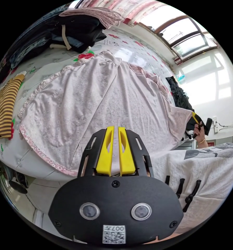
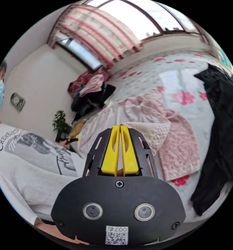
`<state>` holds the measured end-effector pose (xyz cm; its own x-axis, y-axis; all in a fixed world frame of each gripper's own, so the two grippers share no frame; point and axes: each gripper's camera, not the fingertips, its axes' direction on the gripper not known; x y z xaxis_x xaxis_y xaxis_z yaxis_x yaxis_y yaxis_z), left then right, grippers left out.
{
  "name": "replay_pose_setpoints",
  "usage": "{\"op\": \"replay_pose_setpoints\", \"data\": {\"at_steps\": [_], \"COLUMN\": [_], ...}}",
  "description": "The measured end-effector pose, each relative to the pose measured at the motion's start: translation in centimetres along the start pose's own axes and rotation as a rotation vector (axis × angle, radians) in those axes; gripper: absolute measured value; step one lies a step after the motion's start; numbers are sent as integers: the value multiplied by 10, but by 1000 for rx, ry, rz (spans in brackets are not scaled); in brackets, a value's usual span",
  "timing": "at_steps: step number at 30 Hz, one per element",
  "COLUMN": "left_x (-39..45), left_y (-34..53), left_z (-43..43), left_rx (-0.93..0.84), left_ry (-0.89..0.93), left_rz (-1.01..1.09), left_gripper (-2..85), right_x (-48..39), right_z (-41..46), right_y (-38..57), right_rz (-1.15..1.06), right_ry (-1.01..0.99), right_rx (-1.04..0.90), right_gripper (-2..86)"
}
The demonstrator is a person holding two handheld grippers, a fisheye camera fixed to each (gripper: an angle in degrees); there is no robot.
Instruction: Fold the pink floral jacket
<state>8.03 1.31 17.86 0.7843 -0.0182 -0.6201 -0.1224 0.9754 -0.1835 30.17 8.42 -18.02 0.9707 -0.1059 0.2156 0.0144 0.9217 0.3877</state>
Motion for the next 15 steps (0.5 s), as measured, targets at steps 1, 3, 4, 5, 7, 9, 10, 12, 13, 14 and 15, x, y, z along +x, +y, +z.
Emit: {"op": "replay_pose_setpoints", "data": {"at_steps": [1, 3, 4, 5, 7, 9, 10, 12, 13, 14, 15], "left_x": [1, 4, 8, 9, 16, 17, 17, 15, 14, 13, 12], "left_y": [-4, -8, -10, -11, -11, -8, -6, -1, 1, 2, 3], "left_z": [4, 10, 13, 13, 14, 13, 13, 16, 19, 21, 26], "left_rx": [-1, -4, -9, -11, -19, -35, -46, -66, -81, -87, -97], "left_ry": [19, 33, 40, 42, 46, 45, 38, 34, 34, 34, 39], "left_rz": [-2, 4, 16, 22, 46, 59, 63, 64, 61, 58, 49], "left_gripper": [15, 14, 14, 14, 16, 17, 18, 22, 24, 25, 27], "right_x": [-39, -84, -105, -114, -130, -129, -124, -106, -85, -72, -42], "right_z": [31, 86, 126, 145, 202, 215, 209, 190, 173, 163, 142], "right_y": [-13, -18, -12, -6, 22, 37, 43, 47, 47, 48, 48], "right_rz": [-136, -261, -306, -319, -325, -306, -294, -253, -197, -156, -55], "right_ry": [-109, -283, -364, -377, -363, -295, -230, -113, -7, 52, 166], "right_rx": [-99, -255, -373, -427, -603, -675, -662, -619, -574, -549, -499], "right_gripper": [0, 2, 4, 6, 20, 35, 46, 58, 61, 63, 64]}}
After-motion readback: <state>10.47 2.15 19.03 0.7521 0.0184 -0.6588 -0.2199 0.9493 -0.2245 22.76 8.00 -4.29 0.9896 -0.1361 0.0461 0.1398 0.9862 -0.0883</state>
